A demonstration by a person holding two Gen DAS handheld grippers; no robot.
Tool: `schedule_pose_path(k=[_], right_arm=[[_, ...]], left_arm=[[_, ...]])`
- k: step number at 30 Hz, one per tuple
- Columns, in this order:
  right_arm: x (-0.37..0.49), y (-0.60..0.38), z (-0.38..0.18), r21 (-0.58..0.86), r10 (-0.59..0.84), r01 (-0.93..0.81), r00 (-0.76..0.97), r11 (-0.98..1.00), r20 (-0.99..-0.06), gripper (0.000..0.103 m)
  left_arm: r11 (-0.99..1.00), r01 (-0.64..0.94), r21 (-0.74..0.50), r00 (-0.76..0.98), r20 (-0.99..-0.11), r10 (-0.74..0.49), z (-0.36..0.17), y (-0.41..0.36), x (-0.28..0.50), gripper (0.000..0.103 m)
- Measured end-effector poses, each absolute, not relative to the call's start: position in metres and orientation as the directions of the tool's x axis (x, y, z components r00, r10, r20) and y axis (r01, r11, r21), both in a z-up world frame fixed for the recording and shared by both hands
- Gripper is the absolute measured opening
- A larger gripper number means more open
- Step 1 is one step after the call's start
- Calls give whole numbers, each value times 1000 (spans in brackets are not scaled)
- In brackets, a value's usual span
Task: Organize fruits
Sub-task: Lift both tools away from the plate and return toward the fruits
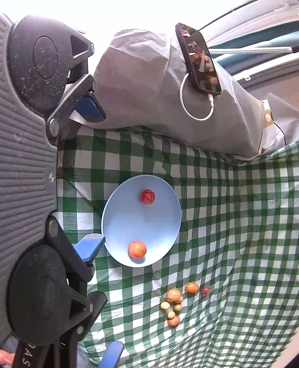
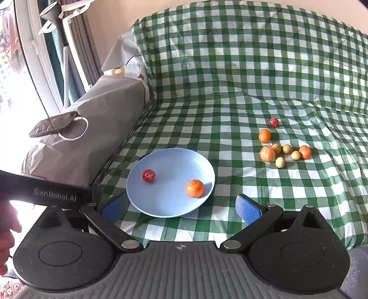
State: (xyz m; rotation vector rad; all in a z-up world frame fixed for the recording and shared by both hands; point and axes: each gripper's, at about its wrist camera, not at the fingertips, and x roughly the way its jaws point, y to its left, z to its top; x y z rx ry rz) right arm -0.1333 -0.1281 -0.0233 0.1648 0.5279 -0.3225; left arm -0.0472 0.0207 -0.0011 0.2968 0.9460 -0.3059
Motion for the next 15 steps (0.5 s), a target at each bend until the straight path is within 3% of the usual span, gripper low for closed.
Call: schedule_pose_path(k=[15], right_arm=[[-133, -147, -30, 94, -292, 396, 799, 913, -526, 100]], left_arm=[[910, 398, 119, 505, -856, -108, -16, 3, -33, 103]])
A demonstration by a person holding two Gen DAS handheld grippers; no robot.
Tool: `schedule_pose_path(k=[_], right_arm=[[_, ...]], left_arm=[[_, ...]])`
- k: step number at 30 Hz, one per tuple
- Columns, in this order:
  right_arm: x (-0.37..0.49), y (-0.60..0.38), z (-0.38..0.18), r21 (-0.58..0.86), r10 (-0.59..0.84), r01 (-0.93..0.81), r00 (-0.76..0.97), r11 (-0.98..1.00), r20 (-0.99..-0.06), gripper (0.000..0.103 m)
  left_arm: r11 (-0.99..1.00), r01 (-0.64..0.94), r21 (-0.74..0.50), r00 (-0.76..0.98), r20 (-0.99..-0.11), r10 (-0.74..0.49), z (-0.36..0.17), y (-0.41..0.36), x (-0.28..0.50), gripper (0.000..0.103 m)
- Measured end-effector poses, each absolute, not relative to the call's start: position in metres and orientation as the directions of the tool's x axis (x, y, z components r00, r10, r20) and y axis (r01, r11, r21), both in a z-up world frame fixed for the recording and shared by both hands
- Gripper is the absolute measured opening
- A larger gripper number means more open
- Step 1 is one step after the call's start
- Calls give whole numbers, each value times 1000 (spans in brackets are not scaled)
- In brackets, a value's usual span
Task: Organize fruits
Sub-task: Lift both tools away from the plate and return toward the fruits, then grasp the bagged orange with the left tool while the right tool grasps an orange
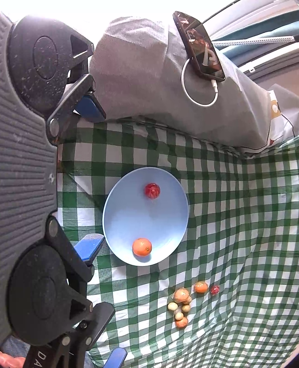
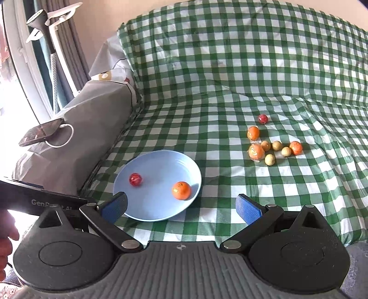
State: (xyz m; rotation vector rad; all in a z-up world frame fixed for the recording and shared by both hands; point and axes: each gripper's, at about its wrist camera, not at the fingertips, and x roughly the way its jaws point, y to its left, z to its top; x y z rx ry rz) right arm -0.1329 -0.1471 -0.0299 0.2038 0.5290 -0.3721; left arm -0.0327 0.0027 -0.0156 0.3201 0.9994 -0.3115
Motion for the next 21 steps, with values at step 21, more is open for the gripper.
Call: schedule_pose_path(k=[21], right_arm=[[-123, -232, -53, 96, -435, 574, 708, 813, -557, 100]], left_arm=[[874, 475, 99, 468, -870, -156, -36, -80, 11, 103]])
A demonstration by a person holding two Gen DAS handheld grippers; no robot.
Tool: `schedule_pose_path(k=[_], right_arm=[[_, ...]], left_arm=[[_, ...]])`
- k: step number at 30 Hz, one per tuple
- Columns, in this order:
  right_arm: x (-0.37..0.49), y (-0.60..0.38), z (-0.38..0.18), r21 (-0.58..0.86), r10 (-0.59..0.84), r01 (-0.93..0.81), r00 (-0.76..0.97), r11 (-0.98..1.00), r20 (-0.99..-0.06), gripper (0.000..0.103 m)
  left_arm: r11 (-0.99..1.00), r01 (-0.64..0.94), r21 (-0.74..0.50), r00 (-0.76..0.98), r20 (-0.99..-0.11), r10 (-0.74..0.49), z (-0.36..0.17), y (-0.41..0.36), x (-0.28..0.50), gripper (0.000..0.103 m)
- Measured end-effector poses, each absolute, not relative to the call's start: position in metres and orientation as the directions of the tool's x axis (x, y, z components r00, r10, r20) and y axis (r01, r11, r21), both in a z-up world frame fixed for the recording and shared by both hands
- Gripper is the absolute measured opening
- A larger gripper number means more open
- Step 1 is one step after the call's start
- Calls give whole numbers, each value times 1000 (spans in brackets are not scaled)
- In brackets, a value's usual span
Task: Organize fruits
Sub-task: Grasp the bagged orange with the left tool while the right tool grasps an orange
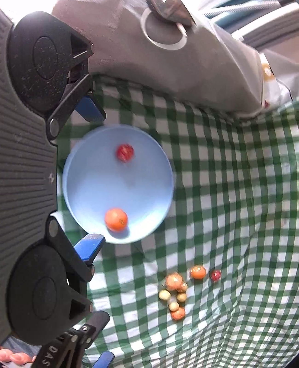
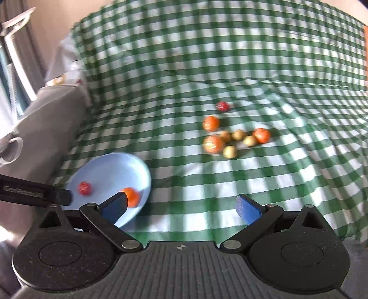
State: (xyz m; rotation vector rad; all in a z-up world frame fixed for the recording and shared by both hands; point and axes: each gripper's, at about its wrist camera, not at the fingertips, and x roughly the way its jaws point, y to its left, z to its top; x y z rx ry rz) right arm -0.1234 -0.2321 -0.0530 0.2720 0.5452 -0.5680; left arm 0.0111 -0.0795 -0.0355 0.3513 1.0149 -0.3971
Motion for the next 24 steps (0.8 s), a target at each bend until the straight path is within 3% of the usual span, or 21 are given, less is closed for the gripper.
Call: schedule_pose_path(k=[7, 19, 24], right_arm=[[-127, -302, -73, 40, -566, 694, 618, 719, -546, 100], [-90, -421, -108, -7, -645, 760, 548, 650, -532, 99], [-66, -465, -119, -26, -640, 751, 543, 660, -544, 92]], left_arm=[[845, 529, 80, 440, -877, -192, -60, -145, 37, 103], [785, 619, -4, 342, -899, -275, -110, -270, 85, 103], [779, 627, -19, 302, -916, -265, -137, -309, 105, 103]])
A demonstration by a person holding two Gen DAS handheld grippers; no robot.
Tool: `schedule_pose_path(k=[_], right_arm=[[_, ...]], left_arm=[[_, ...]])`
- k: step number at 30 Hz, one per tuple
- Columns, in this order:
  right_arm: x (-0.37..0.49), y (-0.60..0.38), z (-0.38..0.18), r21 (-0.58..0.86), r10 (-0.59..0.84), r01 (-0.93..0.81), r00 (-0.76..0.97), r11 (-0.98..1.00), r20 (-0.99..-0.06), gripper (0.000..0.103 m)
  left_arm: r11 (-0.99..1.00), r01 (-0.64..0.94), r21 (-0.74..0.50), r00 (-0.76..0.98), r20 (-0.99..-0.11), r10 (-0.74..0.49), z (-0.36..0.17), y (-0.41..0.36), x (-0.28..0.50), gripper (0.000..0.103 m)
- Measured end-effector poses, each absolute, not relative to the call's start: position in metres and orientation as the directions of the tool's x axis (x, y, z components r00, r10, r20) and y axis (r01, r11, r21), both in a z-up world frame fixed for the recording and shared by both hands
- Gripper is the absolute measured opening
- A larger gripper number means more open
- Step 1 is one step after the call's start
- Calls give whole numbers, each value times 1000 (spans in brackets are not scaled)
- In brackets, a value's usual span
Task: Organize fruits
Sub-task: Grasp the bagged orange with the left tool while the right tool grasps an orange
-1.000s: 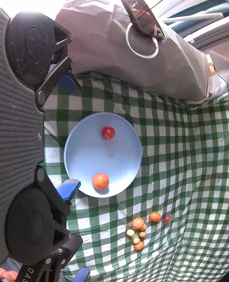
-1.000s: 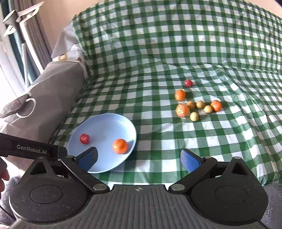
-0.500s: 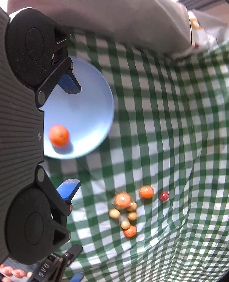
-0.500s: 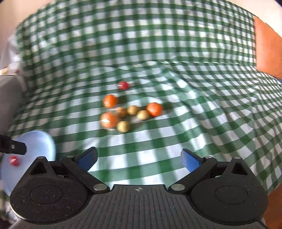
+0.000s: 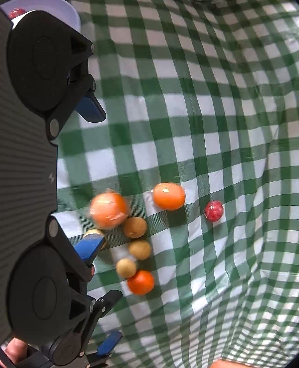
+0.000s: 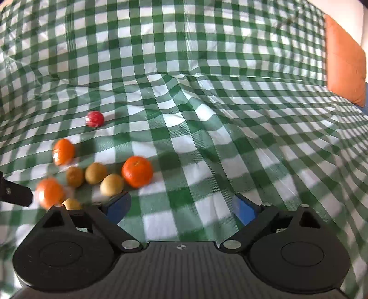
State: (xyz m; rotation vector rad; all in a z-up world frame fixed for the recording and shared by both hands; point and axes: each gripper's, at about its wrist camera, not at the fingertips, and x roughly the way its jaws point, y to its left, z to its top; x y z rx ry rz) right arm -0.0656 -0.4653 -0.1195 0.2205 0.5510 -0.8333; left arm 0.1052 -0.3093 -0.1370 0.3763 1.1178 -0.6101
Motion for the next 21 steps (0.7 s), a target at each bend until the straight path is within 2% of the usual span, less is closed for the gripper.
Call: schedule_pose_path(k=[3, 10, 12, 13, 14, 15, 16, 17, 18, 21], right_arm=[[-50, -478, -127, -43, -606, 711, 564, 702, -560, 90], [-23, -475, -129, -89, -574, 637, 614, 766, -542, 90], [-18, -475, -129, -91, -560, 616, 633, 783, -534, 83], [-17, -476, -128, -80, -544, 600, 650, 796, -530, 70], [-18, -475, -126, -63, -524, 584, 668, 809, -528, 44], [-18, -475, -125, -56, -518, 581, 673, 812, -529, 37], [-19, -475, -124, -68, -536, 598, 656, 799, -532, 37], [-22, -477, -123, -70, -554, 620, 638, 782, -535, 37], [-27, -478, -123, -55, -560, 638, 629, 768, -539, 37], [-43, -482, -123, -22, -576, 678, 605, 734, -550, 37]], left_arm=[[784, 620, 1, 301, -924, -237, -150, -320, 115, 103], [813, 572, -106, 222, -935, -278, -163, -319, 135, 103], [818, 564, -110, 206, -941, -269, -167, -322, 137, 103], [817, 567, -101, 213, -941, -264, -168, -323, 137, 102], [814, 573, -92, 231, -935, -268, -168, -323, 135, 96], [807, 582, -103, 240, -926, -292, -166, -322, 133, 83], [797, 592, -121, 243, -916, -319, -163, -322, 131, 75], [787, 601, -142, 234, -910, -343, -159, -320, 130, 51], [775, 606, -177, 201, -909, -365, -156, -319, 130, 39], [784, 596, -172, 201, -914, -353, -151, -312, 127, 38]])
